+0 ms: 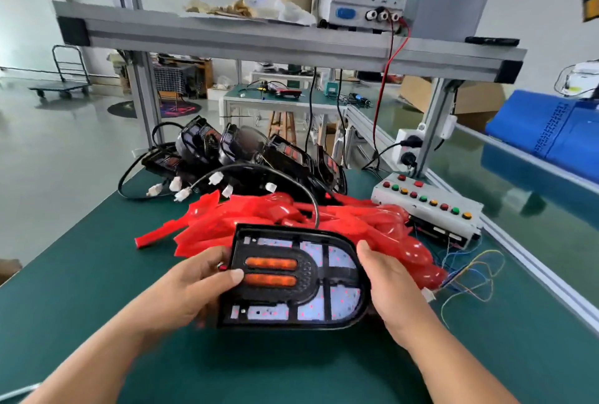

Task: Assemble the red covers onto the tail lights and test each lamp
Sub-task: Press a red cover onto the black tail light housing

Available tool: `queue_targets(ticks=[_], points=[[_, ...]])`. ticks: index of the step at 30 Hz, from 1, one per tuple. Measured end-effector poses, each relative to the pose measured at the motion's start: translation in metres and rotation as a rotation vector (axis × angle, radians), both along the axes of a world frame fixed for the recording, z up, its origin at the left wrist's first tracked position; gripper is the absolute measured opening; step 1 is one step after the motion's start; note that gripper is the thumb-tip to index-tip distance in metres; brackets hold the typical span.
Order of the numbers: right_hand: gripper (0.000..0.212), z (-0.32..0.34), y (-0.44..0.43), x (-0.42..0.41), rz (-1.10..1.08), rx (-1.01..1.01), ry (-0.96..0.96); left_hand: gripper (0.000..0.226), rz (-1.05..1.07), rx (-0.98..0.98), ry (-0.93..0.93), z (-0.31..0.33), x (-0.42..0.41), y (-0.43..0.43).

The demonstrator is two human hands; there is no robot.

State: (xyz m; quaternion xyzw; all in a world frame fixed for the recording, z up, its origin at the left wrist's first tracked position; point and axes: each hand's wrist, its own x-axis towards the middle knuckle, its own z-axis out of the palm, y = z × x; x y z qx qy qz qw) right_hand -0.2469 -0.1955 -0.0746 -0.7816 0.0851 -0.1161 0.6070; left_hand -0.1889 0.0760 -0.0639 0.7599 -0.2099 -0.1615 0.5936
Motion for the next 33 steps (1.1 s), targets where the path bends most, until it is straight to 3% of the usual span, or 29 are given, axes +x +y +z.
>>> queue_targets(ticks=[2, 7, 12, 16, 18, 21, 25, 29, 33], points=[[0.069, -0.001, 0.001, -0.007, -0.019, -0.211, 0.040, 0.023, 0.102, 0.135, -0.077, -0.006, 0.002, -0.004], [0.053, -0.009, 0.001, -0.014, -0.171, -0.512, 0.039, 0.028, 0.116, 0.291, -0.113, -0.009, 0.003, -0.013], [0.048, -0.017, 0.002, -0.013, -0.243, -0.559, -0.012, 0.049, 0.203, 0.530, -0.322, 0.000, 0.014, -0.010], [0.049, -0.020, 0.001, -0.011, -0.257, -0.532, -0.034, 0.019, 0.542, 0.532, -0.558, 0.018, 0.044, 0.006], [0.049, -0.020, 0.001, -0.010, -0.256, -0.545, -0.025, 0.007, 0.496, 0.576, -0.654, 0.025, 0.058, 0.001], [0.048, -0.020, 0.000, -0.009, -0.258, -0.544, -0.023, 0.040, 0.242, 0.716, -0.760, 0.023, 0.079, -0.017], [0.049, -0.022, -0.001, -0.007, -0.255, -0.517, -0.033, 0.040, 0.118, 0.933, -0.797, 0.024, 0.097, -0.030], [0.050, -0.023, -0.003, -0.007, -0.249, -0.528, -0.017, 0.038, 0.058, 0.885, -0.769, 0.033, 0.102, -0.027], [0.050, -0.024, -0.002, -0.007, -0.246, -0.499, -0.025, 0.027, 0.196, 0.646, -0.807, 0.040, 0.103, -0.024]])
